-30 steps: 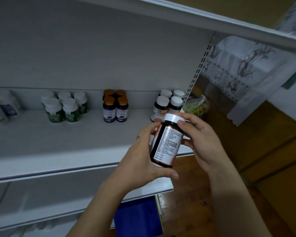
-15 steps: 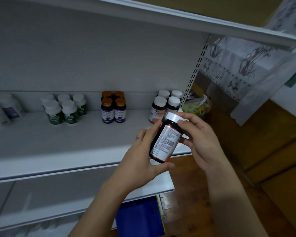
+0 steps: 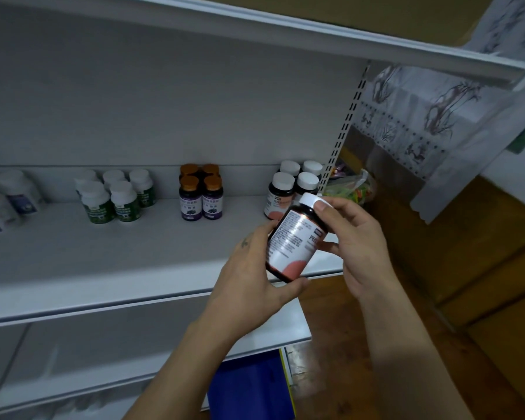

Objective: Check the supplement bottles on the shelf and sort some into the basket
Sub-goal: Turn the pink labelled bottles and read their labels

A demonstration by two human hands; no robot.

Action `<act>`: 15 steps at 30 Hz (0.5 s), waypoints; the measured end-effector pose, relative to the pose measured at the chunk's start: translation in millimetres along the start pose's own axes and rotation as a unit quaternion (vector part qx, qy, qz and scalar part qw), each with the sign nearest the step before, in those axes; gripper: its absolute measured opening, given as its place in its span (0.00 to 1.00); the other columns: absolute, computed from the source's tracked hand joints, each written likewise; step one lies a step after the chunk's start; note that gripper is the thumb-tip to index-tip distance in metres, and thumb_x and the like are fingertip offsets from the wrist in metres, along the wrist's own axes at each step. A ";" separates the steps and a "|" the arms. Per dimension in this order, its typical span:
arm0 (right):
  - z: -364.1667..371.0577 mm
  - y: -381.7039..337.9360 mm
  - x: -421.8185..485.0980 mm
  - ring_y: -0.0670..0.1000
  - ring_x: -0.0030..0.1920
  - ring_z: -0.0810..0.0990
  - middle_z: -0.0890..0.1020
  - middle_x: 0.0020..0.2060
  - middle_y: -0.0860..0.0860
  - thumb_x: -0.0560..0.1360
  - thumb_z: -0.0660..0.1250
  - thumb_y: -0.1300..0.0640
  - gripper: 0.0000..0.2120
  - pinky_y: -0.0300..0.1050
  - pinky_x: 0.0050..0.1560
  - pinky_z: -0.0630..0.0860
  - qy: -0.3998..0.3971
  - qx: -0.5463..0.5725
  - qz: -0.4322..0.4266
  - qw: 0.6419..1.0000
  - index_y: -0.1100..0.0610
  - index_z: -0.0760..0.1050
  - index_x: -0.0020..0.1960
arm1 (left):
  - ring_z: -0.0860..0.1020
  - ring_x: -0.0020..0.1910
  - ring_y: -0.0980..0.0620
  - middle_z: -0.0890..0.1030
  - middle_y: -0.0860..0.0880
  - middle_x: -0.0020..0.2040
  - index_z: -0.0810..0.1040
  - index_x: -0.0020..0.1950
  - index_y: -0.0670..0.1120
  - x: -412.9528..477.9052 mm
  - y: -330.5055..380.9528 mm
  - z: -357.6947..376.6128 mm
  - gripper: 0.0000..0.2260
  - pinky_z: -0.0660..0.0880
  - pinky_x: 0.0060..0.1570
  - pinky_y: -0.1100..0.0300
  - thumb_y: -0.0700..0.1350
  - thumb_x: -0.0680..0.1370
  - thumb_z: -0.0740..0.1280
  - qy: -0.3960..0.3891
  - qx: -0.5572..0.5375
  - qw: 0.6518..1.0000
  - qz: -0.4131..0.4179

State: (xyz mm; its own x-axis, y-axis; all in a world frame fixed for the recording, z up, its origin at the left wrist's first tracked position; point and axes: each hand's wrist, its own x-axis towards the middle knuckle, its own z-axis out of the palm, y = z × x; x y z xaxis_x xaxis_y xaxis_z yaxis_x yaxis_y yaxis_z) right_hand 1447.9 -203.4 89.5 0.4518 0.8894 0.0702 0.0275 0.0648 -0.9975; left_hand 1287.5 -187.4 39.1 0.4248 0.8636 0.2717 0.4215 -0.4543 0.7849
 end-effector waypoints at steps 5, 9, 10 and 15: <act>-2.9 -1.3 -0.2 0.50 0.50 0.81 0.83 0.49 0.51 0.77 0.66 0.52 0.07 0.39 0.40 0.78 -0.026 -0.012 -0.017 0.999 0.50 0.81 0.51 | 0.72 0.54 0.64 0.68 0.67 0.53 0.62 0.70 0.58 0.2 5.4 0.4 0.41 0.69 0.49 0.74 0.60 0.63 0.79 -0.004 -0.028 0.999 -0.026; -6.1 -2.0 -0.9 0.46 0.51 0.82 0.84 0.50 0.48 0.74 0.63 0.47 0.12 0.39 0.43 0.78 -0.058 0.016 -0.002 0.998 0.48 0.81 0.53 | 0.72 0.52 0.67 0.70 0.62 0.61 0.61 0.71 0.59 -0.5 6.9 0.2 0.42 0.68 0.44 0.77 0.61 0.63 0.78 -0.002 -0.043 0.999 -0.024; -6.8 -1.2 -0.3 0.47 0.52 0.82 0.84 0.51 0.48 0.74 0.63 0.47 0.13 0.41 0.44 0.78 -0.068 0.026 0.008 0.997 0.49 0.81 0.54 | 0.72 0.51 0.68 0.70 0.62 0.62 0.61 0.71 0.59 -0.8 7.5 -0.2 0.42 0.69 0.44 0.77 0.62 0.63 0.78 0.000 -0.050 0.999 -0.022; -7.6 0.2 2.3 0.50 0.52 0.81 0.83 0.51 0.52 0.73 0.64 0.53 0.13 0.44 0.48 0.79 -0.109 0.129 0.036 0.985 0.54 0.79 0.55 | 0.73 0.49 0.65 0.69 0.62 0.63 0.59 0.72 0.61 -1.4 11.5 -3.3 0.43 0.71 0.44 0.72 0.62 0.63 0.77 -0.005 -0.069 0.997 -0.016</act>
State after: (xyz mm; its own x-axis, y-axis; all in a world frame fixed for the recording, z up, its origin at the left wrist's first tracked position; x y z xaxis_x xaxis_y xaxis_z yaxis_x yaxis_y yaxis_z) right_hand 1455.7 -204.8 89.4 0.2422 0.9699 0.0269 -0.2384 0.0863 -0.9673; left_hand 1289.1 -193.2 49.6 0.4209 0.8746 0.2405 0.3202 -0.3913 0.8628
